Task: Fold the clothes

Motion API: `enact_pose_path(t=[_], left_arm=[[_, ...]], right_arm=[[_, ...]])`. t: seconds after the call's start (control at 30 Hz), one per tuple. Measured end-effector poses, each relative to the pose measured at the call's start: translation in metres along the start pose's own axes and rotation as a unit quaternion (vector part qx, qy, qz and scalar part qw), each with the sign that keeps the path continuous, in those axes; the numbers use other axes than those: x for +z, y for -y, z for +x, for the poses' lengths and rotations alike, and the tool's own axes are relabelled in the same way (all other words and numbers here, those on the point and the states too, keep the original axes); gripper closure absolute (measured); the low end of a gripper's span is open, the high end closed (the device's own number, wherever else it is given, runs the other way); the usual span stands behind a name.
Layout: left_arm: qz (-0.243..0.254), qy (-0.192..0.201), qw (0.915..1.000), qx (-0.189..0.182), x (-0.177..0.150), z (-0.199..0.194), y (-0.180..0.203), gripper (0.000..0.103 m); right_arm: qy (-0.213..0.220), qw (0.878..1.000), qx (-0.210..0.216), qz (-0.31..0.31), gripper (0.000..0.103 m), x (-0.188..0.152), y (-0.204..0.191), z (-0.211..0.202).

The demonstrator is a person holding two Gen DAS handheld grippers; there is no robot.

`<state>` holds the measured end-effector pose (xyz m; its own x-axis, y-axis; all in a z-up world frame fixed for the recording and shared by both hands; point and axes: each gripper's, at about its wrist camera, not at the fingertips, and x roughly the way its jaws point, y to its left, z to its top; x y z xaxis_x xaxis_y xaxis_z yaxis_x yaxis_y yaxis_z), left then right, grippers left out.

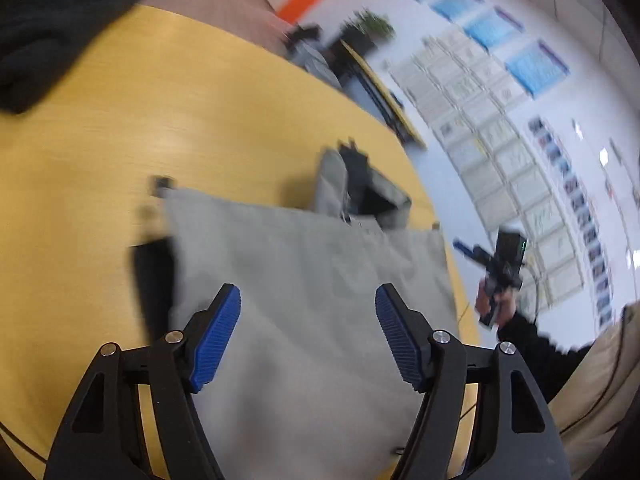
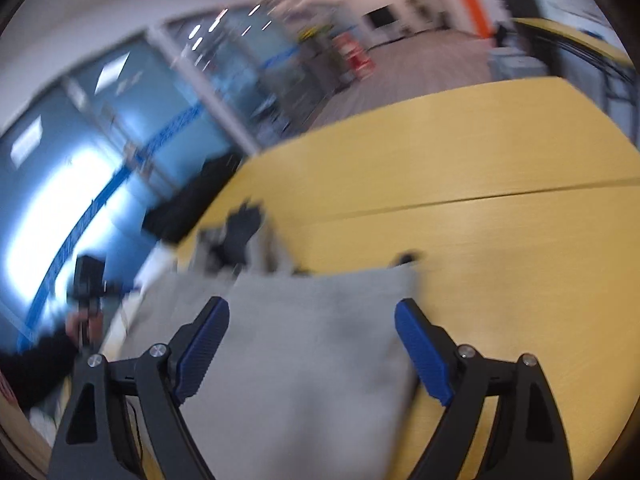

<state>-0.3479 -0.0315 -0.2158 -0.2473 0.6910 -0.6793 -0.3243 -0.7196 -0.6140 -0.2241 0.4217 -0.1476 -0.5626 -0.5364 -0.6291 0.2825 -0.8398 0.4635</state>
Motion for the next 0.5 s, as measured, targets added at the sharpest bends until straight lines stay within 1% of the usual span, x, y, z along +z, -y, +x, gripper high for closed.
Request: enact_pose_path(t=[0.03, 0.07, 0.1, 0.17, 0.2, 0.23, 0.27, 0.3, 0.33, 0.37, 0.4, 0.43, 0.47, 0.5], left_arm=[[0.002, -0.011, 0.9999, 0.011, 0.002, 0.017, -0.005, 0.031], [-0.005, -0.016, 0.9995, 0.026, 0.005, 0.032, -0.016, 0.032], [-0.012, -0.021, 0.9988, 0.042, 0.009, 0.048, -0.028, 0.039], [-0.035, 0.007, 0.9988, 0.033, 0.011, 0.044, -0.048, 0.048], [-0.046, 0.021, 0.9983, 0.027, 0.012, 0.041, -0.058, 0.059], [-0.049, 0.024, 0.998, 0.033, 0.011, 0.039, -0.064, 0.066], [-0.048, 0.022, 0.9978, 0.039, 0.009, 0.037, -0.068, 0.08], [-0.046, 0.019, 0.9976, 0.049, 0.006, 0.034, -0.07, 0.086], [-0.043, 0.015, 0.9972, 0.059, 0.002, 0.03, -0.072, 0.086], [-0.038, 0.01, 0.9965, 0.073, 0.0, 0.026, -0.069, 0.084], [-0.031, 0.008, 0.9956, 0.088, -0.005, 0.021, -0.065, 0.073], [-0.025, 0.011, 0.9952, 0.094, -0.008, 0.017, -0.057, 0.064], [-0.012, 0.019, 0.9954, 0.093, -0.01, 0.011, -0.046, 0.045], [0.013, 0.029, 0.9962, 0.081, -0.013, 0.007, -0.03, 0.035]], right_arm=[[-0.017, 0.999, -0.01, -0.025, 0.015, -0.002, -0.011, 0.018], [-0.026, 0.998, -0.033, -0.046, 0.015, -0.006, -0.017, 0.036], [-0.033, 0.996, -0.057, -0.056, 0.015, -0.01, -0.017, 0.052], [-0.045, 0.993, -0.106, -0.021, 0.02, -0.018, 0.011, 0.074], [-0.048, 0.991, -0.125, -0.004, 0.028, -0.021, 0.027, 0.08], [-0.041, 0.99, -0.138, -0.005, 0.036, -0.021, 0.036, 0.078], [-0.03, 0.988, -0.153, -0.017, 0.036, -0.021, 0.04, 0.072], [-0.026, 0.985, -0.169, -0.028, 0.038, -0.021, 0.043, 0.068], [-0.031, 0.982, -0.184, -0.04, 0.042, -0.021, 0.044, 0.065], [-0.033, 0.977, -0.205, -0.052, 0.043, -0.021, 0.042, 0.061], [-0.031, 0.969, -0.234, -0.068, 0.036, -0.02, 0.035, 0.055], [-0.021, 0.964, -0.251, -0.09, 0.032, -0.02, 0.025, 0.046], [-0.006, 0.965, -0.239, -0.109, 0.031, -0.021, 0.012, 0.036], [0.007, 0.968, -0.218, -0.122, 0.028, -0.023, -0.001, 0.028]])
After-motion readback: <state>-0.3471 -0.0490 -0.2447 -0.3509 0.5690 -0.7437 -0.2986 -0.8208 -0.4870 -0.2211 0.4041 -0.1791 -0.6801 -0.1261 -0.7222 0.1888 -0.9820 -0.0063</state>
